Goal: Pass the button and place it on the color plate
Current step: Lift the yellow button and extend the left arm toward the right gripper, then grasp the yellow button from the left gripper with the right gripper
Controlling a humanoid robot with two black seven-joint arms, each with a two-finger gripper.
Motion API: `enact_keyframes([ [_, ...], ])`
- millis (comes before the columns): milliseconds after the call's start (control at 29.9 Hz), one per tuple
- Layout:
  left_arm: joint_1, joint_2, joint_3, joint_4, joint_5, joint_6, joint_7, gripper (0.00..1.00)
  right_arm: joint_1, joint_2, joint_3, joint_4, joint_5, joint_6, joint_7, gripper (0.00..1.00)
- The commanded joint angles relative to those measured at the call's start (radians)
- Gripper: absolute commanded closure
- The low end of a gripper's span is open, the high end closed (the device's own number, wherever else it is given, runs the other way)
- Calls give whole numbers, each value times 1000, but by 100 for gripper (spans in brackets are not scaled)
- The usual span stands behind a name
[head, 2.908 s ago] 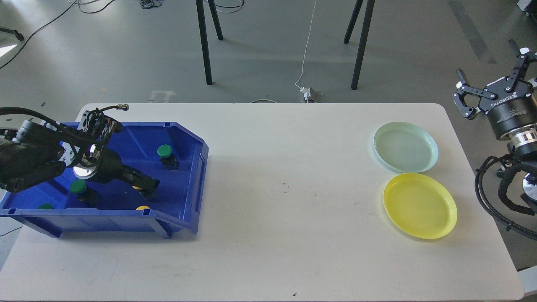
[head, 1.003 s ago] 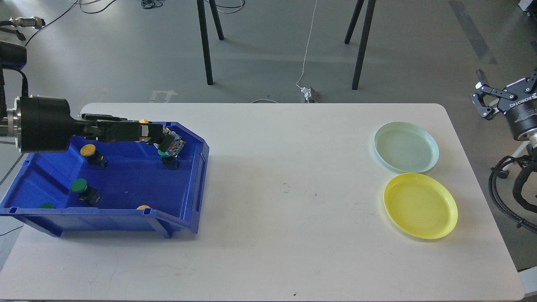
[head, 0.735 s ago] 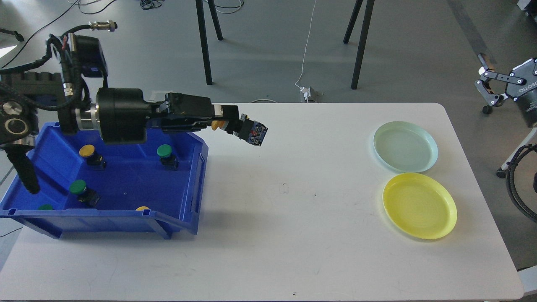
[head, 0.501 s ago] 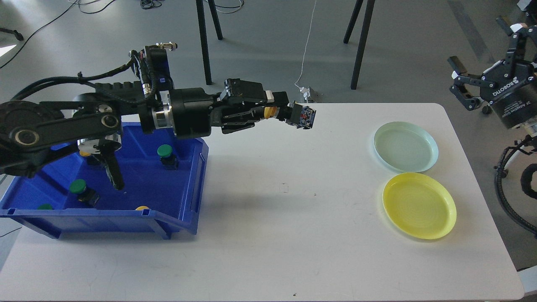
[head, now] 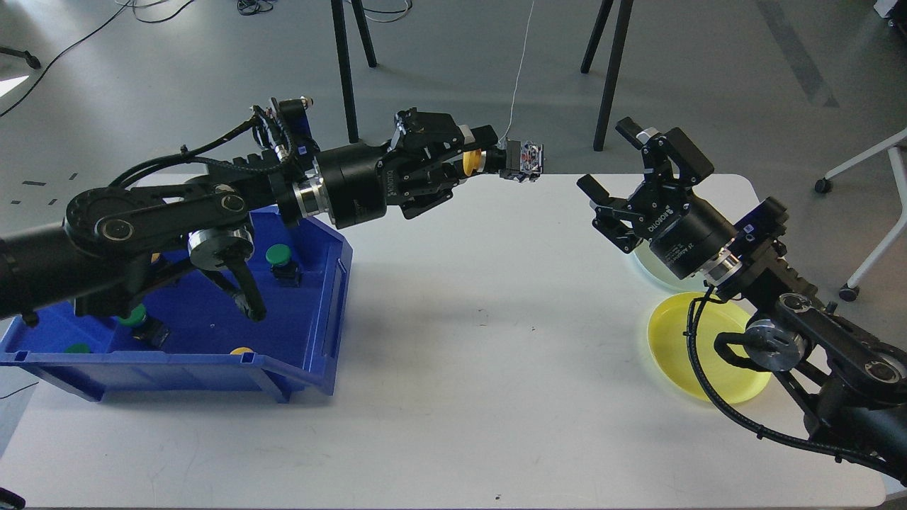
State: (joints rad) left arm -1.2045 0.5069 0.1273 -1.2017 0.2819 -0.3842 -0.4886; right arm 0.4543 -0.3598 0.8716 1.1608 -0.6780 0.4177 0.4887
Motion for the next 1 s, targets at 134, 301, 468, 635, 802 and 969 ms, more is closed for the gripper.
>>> enact_keyframes([
  [134,0,-7,0,10,-4,-7,0,90,-11,42,-8,46,-2,-16,0,1],
  [301,0,-7,-3,10,-4,-12,0,90,24,44,-83,43,-3,-16,0,1],
  [468,0,-7,-3,11,-4,-16,0,90,44,48,-91,42,-3,-16,0,1],
  [635,0,-7,-5,11,-4,-16,0,89,49,58,-92,42,-2,-16,0,1],
  [802,0,-7,-5,21,-4,-28,0,89,53,61,-92,43,0,-16,0,1],
  [969,0,-11,-8,39,-4,-67,0,89,69,74,-92,43,0,-16,0,2],
])
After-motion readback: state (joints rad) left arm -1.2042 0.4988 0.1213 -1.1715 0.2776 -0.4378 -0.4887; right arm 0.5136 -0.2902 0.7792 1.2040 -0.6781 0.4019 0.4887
